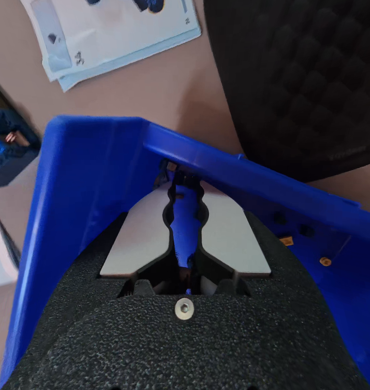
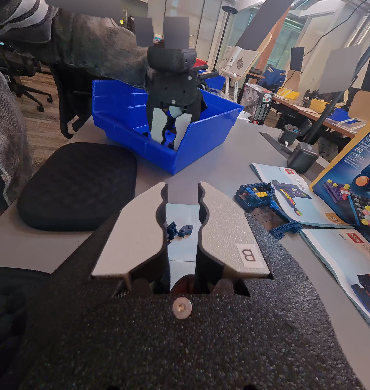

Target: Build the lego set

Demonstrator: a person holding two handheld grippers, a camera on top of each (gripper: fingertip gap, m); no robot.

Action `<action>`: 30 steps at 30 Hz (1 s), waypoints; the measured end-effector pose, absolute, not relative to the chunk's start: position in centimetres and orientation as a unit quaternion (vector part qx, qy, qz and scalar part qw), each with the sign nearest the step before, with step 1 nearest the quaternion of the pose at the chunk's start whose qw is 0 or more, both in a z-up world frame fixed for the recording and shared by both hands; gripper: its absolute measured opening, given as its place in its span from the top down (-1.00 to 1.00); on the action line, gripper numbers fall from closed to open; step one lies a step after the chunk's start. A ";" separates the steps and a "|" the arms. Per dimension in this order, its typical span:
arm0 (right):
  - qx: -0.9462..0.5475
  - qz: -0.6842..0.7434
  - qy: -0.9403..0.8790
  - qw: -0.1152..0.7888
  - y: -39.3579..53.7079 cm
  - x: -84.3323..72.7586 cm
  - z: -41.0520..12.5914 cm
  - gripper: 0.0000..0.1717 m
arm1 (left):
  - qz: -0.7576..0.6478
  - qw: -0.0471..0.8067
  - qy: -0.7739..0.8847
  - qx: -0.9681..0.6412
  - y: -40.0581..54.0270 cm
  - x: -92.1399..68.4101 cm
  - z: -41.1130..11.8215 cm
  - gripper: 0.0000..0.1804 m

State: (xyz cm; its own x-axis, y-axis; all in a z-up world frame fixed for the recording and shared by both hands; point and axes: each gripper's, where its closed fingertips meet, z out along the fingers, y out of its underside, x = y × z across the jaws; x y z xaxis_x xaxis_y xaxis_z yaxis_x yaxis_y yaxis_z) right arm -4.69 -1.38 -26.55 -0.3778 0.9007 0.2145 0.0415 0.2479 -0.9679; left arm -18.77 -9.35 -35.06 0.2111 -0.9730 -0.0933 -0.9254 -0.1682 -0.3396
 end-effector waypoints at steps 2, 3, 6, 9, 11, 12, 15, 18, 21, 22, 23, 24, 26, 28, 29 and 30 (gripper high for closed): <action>-0.355 0.501 -0.662 0.430 -1.4 -4.7 -26.5 0.68 | -0.035 0.185 0.603 -0.776 -9.0 -19.9 -34.0 0.79; -0.355 0.502 -0.662 0.429 -1.4 -4.7 -26.5 0.68 | -0.022 0.209 0.581 -0.786 -8.7 -20.3 -33.1 0.80; -0.355 0.506 -0.660 0.428 -1.6 -4.7 -26.4 0.69 | 0.028 0.300 0.485 -0.821 -7.6 -21.3 -29.2 0.80; -0.353 0.513 -0.655 0.428 -1.8 -4.7 -26.1 0.68 | 0.033 0.451 0.353 -0.819 -6.4 -18.8 -23.0 0.80; -0.348 0.516 -0.651 0.435 -1.8 -4.6 -25.7 0.67 | -0.034 0.542 0.282 -0.791 -6.4 -14.5 -19.5 0.79; -0.343 0.516 -0.649 0.442 -1.8 -4.5 -25.4 0.66 | -0.089 0.583 0.260 -0.765 -6.5 -11.8 -18.1 0.80; -0.330 0.530 -0.631 0.461 -1.4 -3.9 -23.9 0.63 | -0.228 0.657 0.193 -0.692 -6.0 -5.6 -16.5 0.80; -0.307 0.576 -0.598 0.465 -1.0 -2.4 -21.6 0.63 | -0.348 0.631 0.144 -0.678 -4.0 -2.6 -19.6 0.80; -0.267 0.589 -0.620 0.445 -1.7 -0.9 -21.2 0.67 | -0.485 0.545 0.129 -0.671 -2.7 -1.4 -22.5 0.79; -0.262 0.574 -0.637 0.442 -1.9 -0.8 -21.7 0.67 | -0.523 0.520 0.121 -0.664 -2.5 -1.2 -22.7 0.79; -0.257 0.560 -0.651 0.442 -2.0 -0.7 -22.2 0.66 | -0.552 0.499 0.122 -0.657 -2.5 -0.9 -22.8 0.79; -0.256 0.550 -0.657 0.447 -2.1 -0.8 -22.4 0.65 | -0.562 0.480 0.126 -0.661 -2.3 -0.6 -23.2 0.79; -0.254 0.541 -0.661 0.454 -2.1 -1.0 -22.6 0.64 | -0.544 0.457 0.148 -0.688 -2.0 0.0 -24.5 0.79; -0.248 0.526 -0.681 0.445 -2.4 -1.0 -23.5 0.64 | -0.546 0.440 0.164 -0.694 -2.0 0.4 -24.9 0.80; -0.242 0.522 -0.687 0.443 -2.6 -0.9 -23.7 0.75 | -0.545 0.438 0.163 -0.696 -1.7 0.3 -25.0 0.80; -0.245 0.516 -0.689 0.446 -2.5 -1.0 -23.7 0.87 | -0.545 0.440 0.157 -0.696 -1.3 0.0 -24.9 0.80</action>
